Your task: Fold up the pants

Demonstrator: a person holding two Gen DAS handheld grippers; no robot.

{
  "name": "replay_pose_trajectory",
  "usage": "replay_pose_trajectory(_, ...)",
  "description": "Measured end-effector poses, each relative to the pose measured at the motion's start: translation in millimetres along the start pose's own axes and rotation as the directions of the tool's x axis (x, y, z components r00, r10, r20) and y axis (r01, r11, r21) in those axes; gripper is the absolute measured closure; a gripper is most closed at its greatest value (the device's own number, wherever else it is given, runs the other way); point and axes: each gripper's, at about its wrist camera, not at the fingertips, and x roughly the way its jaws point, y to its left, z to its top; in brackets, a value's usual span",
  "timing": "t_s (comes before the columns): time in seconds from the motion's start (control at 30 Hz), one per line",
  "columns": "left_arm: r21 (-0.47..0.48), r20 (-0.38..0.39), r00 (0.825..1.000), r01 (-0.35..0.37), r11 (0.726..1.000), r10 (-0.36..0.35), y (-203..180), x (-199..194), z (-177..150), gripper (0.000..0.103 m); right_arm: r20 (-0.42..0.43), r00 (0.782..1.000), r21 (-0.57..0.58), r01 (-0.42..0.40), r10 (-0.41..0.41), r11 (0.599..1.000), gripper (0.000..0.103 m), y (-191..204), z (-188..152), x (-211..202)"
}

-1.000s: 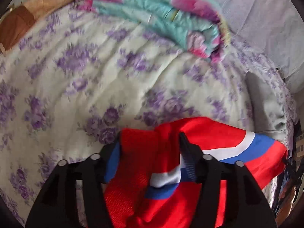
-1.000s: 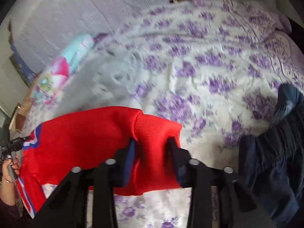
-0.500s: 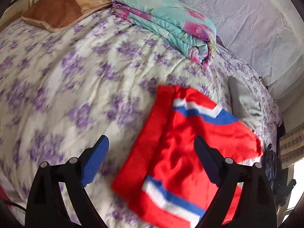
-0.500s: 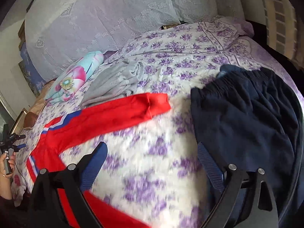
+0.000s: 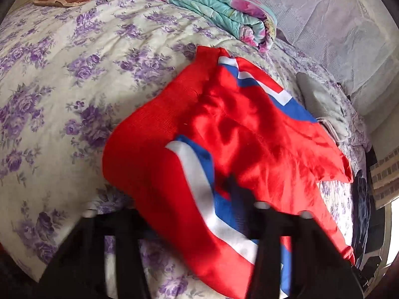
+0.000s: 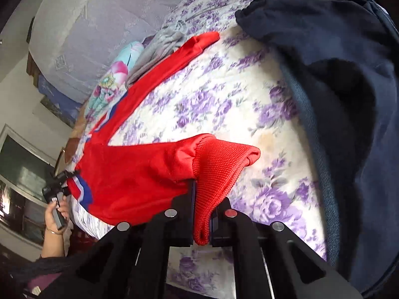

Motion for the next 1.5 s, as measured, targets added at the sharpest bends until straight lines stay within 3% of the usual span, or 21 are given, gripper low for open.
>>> replay_pose_trajectory(0.07, -0.051, 0.020, 0.997, 0.073, 0.996, -0.072, 5.8, -18.8, 0.3, 0.091, 0.050, 0.998, -0.061, 0.025, -0.022, 0.998, 0.095, 10.8, 6.9, -15.2)
replay_pose_trajectory(0.23, 0.002, 0.072, 0.996, 0.044, 0.999, -0.044, 0.7, -57.8, -37.2, 0.091, 0.043, 0.998, -0.120, 0.043, -0.038, 0.992, 0.093, 14.7, 16.5, -35.6)
replay_pose_trajectory(0.27, 0.001, 0.063, 0.998, 0.033, 0.999, -0.033, 3.5, -55.9, -46.1, 0.090, 0.005, 0.998, -0.104, 0.056, -0.056, 0.993, 0.084, 6.4, 14.9, -29.9)
replay_pose_trajectory(0.3, 0.013, 0.047, 0.999, 0.007, 1.000, -0.007, 6.6, -50.7, -53.7, 0.090, -0.033, 0.994, -0.089, 0.096, -0.100, 0.991, 0.065, -3.8, 12.6, -22.8)
replay_pose_trajectory(0.33, 0.031, 0.032, 0.999, -0.023, 0.999, 0.022, 11.1, -43.7, -59.0, 0.083, -0.044, 0.987, -0.077, 0.150, -0.154, 0.986, 0.060, -13.8, 8.9, -19.0)
replay_pose_trajectory(0.37, 0.037, 0.011, 1.000, -0.030, 0.999, 0.029, 17.0, -36.3, -62.8, 0.078, -0.031, 0.990, -0.069, 0.133, -0.136, 0.989, 0.061, -19.0, 7.0, -20.4)
replay_pose_trajectory(0.43, 0.023, 0.002, 1.000, 0.026, 0.999, -0.026, 26.5, -40.0, -63.3, 0.074, -0.003, 0.987, -0.068, 0.163, -0.163, 0.984, 0.059, -16.1, 8.0, -31.9)
replay_pose_trajectory(0.5, -0.004, -0.017, 0.998, 0.060, 0.998, -0.060, 32.5, -56.3, -59.9, 0.054, 0.102, 0.964, -0.105, 0.257, -0.247, 0.961, 0.034, -1.0, 10.0, -55.5)
replay_pose_trajectory(0.53, -0.007, -0.005, 0.999, 0.048, 0.999, -0.048, 33.3, -67.5, -59.3, 0.042, 0.174, 0.955, -0.126, 0.265, -0.242, 0.956, 0.030, 10.5, 9.5, -70.7)
replay_pose_trajectory(0.6, 0.015, 0.061, 0.998, -0.028, 0.999, 0.027, 29.9, -96.6, -58.0, 0.035, 0.242, 0.956, -0.187, 0.212, -0.164, 0.959, 0.026, 34.4, 9.0, -90.3)
replay_pose_trajectory(0.7, 0.119, 0.118, 0.993, -0.001, 0.993, -0.014, 0.8, -123.6, -55.3, 0.031, 0.156, 0.987, -0.283, 0.079, -0.036, 0.956, 0.025, 67.4, 12.6, -76.6)
replay_pose_trajectory(0.77, 0.188, 0.147, 0.988, 0.010, 0.982, -0.039, -24.9, -122.9, -58.2, 0.015, 0.080, 0.996, -0.298, 0.054, -0.032, 0.953, 0.025, 77.2, 15.5, -47.5)
replay_pose_trajectory(0.8, 0.220, 0.145, 0.988, 0.011, 0.975, -0.044, -37.7, -114.7, -59.6, 0.015, 0.038, 0.998, -0.284, 0.053, -0.044, 0.957, 0.025, 76.3, 17.4, -31.0)
replay_pose_trajectory(0.93, 0.249, -0.024, 0.998, -0.046, 0.967, 0.053, -37.2, -35.1, -67.5, 0.015, -0.155, 0.984, -0.136, 0.071, -0.092, 0.988, 0.025, 39.2, 11.4, 29.7)
replay_pose_trajectory(0.97, 0.230, -0.058, 0.997, -0.039, 0.972, 0.054, -24.1, -18.4, -70.4, 0.016, -0.125, 0.990, -0.137, 0.045, -0.063, 0.989, 0.025, 36.5, 7.5, 29.2)
replay_pose_trajectory(1.0, 0.272, -0.001, 0.999, -0.046, 0.961, 0.048, -24.6, -22.1, -74.6, 0.015, -0.109, 0.993, -0.149, 0.036, -0.053, 0.988, 0.025, 38.3, 6.9, 25.2)
replay_pose_trajectory(1.07, 0.295, -0.011, 0.998, -0.056, 0.954, 0.061, -31.2, -30.8, -74.6, 0.015, -0.128, 0.990, -0.146, 0.044, -0.063, 0.988, 0.025, 45.7, 11.0, 20.3)
replay_pose_trajectory(1.17, 0.264, 0.023, 0.997, 0.071, 0.962, -0.080, -38.9, -68.9, -53.5, 0.014, -0.075, 0.997, -0.227, -0.022, 0.006, 0.974, 0.025, 80.1, 34.6, 2.8)
replay_pose_trajectory(1.23, 0.279, 0.099, 0.993, 0.037, 0.960, -0.067, -46.5, -90.3, -29.9, 0.005, -0.047, 0.999, -0.335, -0.030, 0.015, 0.942, 0.024, 118.1, 58.6, 1.2)
replay_pose_trajectory(1.3, 0.254, 0.134, 0.991, -0.017, 0.967, -0.018, -43.7, -93.4, 3.1, 0.005, -0.056, 0.998, -0.432, -0.057, 0.037, 0.900, 0.014, 158.2, 82.5, 13.8)
replay_pose_trajectory(1.5, 0.096, -0.078, 0.996, -0.042, 0.994, 0.050, 1.8, -1.7, 80.3, 0.005, -0.192, 0.979, -0.621, -0.169, 0.060, 0.765, 0.012, 270.9, 148.8, 120.3)
